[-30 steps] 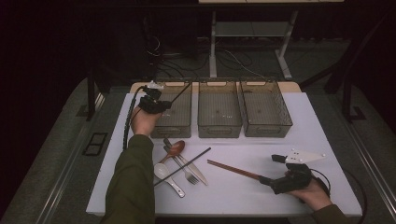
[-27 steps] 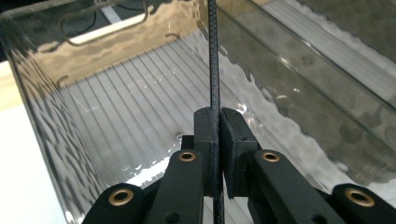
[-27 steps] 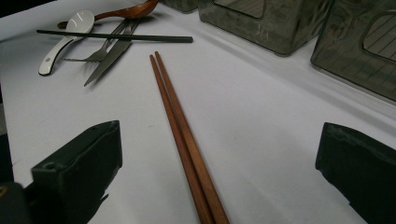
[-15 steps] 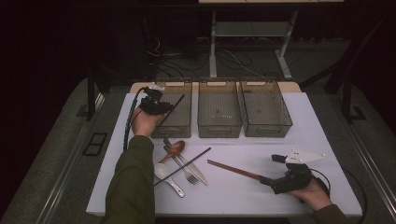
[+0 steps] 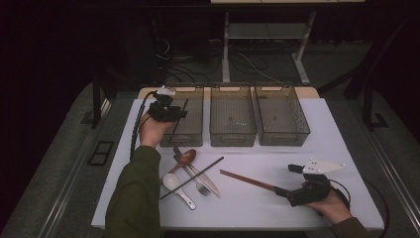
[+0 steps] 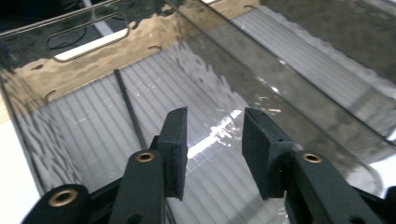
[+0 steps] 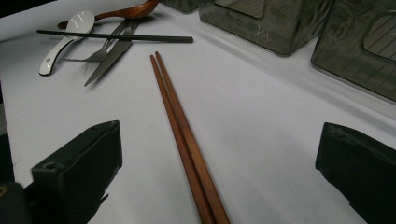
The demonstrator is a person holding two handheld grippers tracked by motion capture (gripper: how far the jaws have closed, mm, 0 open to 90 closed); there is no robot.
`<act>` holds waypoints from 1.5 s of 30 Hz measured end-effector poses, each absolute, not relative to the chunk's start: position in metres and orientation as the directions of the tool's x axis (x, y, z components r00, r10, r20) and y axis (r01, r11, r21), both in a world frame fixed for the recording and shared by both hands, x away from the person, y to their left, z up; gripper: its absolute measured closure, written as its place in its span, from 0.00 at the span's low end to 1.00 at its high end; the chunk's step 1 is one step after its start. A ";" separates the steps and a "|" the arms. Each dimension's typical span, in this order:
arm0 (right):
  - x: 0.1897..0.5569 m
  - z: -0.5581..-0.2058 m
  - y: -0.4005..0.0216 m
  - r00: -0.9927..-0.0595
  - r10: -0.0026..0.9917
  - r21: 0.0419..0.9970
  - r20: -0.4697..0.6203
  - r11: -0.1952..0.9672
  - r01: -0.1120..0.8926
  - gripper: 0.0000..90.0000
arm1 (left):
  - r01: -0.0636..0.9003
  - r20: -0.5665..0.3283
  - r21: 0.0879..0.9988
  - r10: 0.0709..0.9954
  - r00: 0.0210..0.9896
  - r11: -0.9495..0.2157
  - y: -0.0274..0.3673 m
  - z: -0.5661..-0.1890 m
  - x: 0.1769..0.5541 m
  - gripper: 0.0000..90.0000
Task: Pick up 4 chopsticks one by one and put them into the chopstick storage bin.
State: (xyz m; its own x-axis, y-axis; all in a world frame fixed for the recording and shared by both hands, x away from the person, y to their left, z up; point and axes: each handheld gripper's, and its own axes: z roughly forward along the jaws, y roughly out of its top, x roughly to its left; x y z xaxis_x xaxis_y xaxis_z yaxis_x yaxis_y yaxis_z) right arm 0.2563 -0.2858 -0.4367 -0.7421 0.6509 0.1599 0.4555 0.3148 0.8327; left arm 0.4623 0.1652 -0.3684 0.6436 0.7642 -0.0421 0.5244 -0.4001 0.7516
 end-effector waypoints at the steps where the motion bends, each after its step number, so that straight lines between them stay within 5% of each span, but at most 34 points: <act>1: 0.256 -0.437 -0.286 -0.742 0.651 0.833 0.160 0.314 0.455 0.01 | 0.520 -0.038 0.753 0.763 0.645 -0.402 0.164 -0.367 0.461 0.66; 25: 0.261 -0.437 -0.287 -0.760 0.628 0.852 0.170 0.294 0.433 0.01 | 0.432 -0.045 0.778 0.645 0.763 -0.457 0.149 -0.364 0.387 0.33; 45: 0.261 -0.438 -0.290 -0.723 0.670 0.845 0.167 0.280 0.455 0.01 | 0.405 -0.061 0.802 0.614 0.787 -0.440 0.151 -0.391 0.330 0.23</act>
